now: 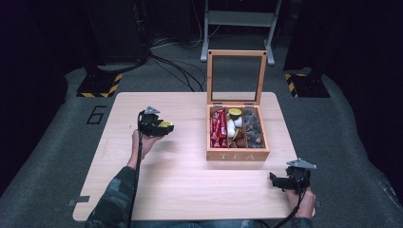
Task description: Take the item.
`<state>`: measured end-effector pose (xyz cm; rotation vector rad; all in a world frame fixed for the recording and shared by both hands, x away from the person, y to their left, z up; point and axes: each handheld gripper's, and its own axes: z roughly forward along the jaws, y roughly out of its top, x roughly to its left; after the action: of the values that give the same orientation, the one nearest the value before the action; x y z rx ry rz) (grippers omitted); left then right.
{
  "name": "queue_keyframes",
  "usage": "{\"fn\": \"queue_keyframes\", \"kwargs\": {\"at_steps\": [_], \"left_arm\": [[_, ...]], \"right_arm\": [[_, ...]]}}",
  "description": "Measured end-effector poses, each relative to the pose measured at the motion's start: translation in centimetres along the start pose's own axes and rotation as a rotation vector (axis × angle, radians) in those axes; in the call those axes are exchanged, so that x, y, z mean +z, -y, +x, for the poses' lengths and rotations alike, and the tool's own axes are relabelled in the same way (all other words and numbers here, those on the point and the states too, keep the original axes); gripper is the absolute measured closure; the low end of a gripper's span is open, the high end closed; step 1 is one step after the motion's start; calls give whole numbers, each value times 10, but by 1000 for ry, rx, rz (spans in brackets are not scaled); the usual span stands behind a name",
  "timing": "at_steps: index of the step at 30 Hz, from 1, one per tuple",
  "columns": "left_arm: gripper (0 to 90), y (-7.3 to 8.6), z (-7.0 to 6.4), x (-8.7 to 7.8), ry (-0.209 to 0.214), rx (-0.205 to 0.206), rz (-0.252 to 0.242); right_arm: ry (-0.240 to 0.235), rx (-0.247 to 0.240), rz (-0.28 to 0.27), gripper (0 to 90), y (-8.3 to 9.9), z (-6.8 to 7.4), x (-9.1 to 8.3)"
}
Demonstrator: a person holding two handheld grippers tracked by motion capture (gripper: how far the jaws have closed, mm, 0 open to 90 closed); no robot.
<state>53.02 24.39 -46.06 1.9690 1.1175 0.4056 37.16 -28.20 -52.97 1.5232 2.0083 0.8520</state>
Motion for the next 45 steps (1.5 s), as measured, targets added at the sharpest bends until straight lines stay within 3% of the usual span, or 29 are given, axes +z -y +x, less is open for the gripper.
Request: {"fn": "queue_keyframes", "kwargs": {"at_steps": [4,9,15,16,19,24,25,35,38,40,43,44,45], "left_arm": [[382,5,6,4,12,-65,6],[382,11,10,14,20,-99,20],[382,19,9,22,8,-99,22],[382,21,11,23,9,-79,41],[381,27,12,27,7,-85,65],[382,28,13,30,-5,-85,66],[381,28,13,30,-7,-61,82],[370,27,13,31,-10,-61,83],[279,27,13,28,-9,-89,81],[221,26,14,25,-10,-85,80],[181,24,14,19,-8,-93,82],[168,24,13,18,-13,-109,61],[158,22,14,14,-11,-85,69]], "right_arm": [[0,1,0,14,0,0,0],[0,0,0,14,0,0,0],[0,0,0,14,0,0,0],[0,0,0,14,0,0,0],[0,0,0,14,0,0,0],[0,0,0,14,0,0,0],[0,0,0,14,0,0,0],[0,0,-1,15,0,0,0],[0,0,0,14,0,0,0],[-1,-4,1,15,0,0,0],[-1,-4,1,15,0,0,0],[0,-3,0,15,0,0,0],[0,-3,0,14,0,0,0]]}}
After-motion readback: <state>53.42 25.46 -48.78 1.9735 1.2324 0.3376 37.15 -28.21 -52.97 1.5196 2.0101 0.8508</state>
